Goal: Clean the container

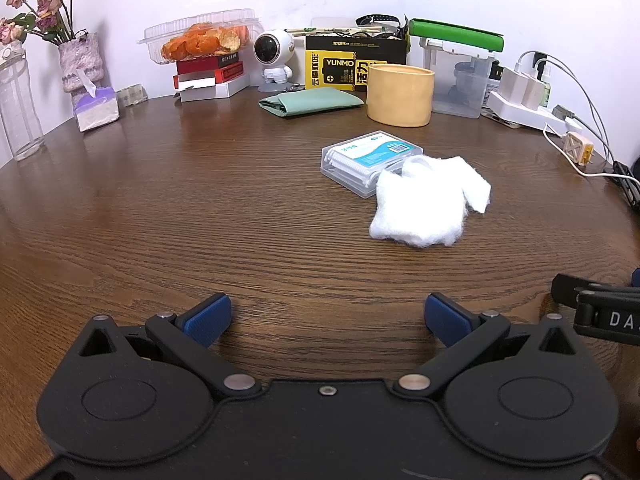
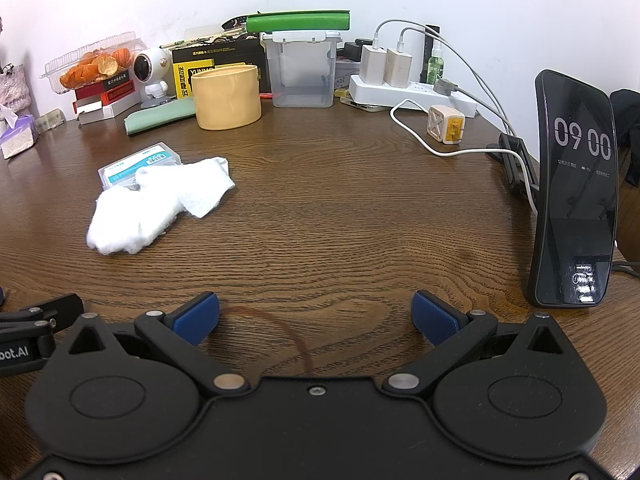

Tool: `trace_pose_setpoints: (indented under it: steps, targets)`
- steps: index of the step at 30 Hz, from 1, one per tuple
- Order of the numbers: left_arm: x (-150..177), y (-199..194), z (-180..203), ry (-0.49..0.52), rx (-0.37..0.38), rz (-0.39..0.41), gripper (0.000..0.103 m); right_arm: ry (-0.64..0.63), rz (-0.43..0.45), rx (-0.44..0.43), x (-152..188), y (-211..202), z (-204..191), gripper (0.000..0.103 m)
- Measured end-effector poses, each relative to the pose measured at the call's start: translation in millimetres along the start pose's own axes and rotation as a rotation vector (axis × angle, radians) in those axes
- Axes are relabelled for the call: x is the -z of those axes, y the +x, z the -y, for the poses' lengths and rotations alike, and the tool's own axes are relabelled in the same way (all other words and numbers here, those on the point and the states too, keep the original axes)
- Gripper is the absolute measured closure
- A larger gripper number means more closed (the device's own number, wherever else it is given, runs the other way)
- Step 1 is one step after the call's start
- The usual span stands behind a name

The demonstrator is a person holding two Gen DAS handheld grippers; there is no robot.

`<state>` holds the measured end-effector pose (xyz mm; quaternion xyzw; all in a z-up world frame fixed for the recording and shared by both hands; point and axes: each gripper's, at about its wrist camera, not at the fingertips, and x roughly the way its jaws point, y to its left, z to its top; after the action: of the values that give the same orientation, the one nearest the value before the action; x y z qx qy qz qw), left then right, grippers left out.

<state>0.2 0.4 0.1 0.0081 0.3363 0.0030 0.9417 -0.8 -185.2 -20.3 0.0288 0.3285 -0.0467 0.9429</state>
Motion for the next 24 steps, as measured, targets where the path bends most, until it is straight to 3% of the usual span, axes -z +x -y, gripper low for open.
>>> trace_pose_setpoints:
  steps: [24]
  targets:
    - [0.1,1.6,1.6,-0.006,-0.008,0.000,0.000,0.001,0.000,0.000,0.9,3.2,-3.9,0.000]
